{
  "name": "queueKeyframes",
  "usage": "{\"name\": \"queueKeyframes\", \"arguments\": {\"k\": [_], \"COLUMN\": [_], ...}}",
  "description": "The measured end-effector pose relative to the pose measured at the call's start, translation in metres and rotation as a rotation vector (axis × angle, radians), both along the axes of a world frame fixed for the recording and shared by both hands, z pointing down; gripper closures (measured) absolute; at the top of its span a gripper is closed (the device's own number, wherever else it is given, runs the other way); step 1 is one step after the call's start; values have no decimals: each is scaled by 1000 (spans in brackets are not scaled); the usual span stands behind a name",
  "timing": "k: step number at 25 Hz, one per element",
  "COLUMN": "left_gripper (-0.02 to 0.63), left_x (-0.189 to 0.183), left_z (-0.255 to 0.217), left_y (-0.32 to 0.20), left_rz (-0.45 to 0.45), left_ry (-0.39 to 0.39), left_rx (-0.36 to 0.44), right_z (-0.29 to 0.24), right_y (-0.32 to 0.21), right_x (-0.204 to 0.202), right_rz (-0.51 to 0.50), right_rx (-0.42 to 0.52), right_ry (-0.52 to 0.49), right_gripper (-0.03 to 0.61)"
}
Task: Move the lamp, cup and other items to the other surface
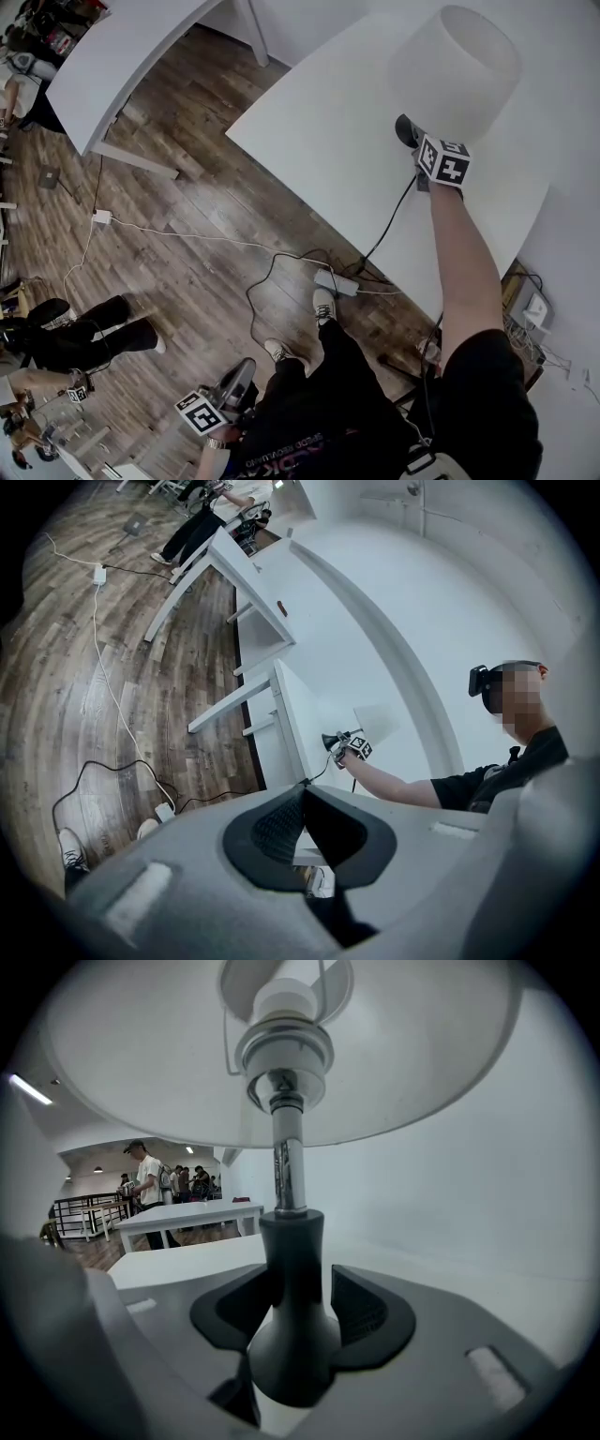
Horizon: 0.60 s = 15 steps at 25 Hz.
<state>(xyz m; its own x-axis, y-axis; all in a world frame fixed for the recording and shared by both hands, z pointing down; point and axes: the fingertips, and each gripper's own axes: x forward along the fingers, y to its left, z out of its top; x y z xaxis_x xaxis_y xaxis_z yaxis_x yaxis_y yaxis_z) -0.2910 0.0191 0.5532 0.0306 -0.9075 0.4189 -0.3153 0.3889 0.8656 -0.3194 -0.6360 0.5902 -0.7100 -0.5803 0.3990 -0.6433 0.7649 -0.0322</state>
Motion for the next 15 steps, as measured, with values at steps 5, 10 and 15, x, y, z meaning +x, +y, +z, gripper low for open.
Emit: {"name": "queueKeyframes", "arguments": {"k": [5, 10, 15], "left_gripper": [616, 617, 616], "left_x": [3, 4, 7], "left_z": [5, 6, 6], "left_y": [-6, -4, -6], "left_rz": [6, 0, 1], "left_ry": [7, 10, 13], "left_rx": [-4, -7, -9], "right_z": [1, -1, 0], "right_y": [-1, 1, -1], "right_x": [-5, -6, -4], "right_rz": [-32, -33, -18], "right_rx": [3, 5, 2], "right_ry": [-2, -8, 2], "right_gripper": [408, 414, 414]}}
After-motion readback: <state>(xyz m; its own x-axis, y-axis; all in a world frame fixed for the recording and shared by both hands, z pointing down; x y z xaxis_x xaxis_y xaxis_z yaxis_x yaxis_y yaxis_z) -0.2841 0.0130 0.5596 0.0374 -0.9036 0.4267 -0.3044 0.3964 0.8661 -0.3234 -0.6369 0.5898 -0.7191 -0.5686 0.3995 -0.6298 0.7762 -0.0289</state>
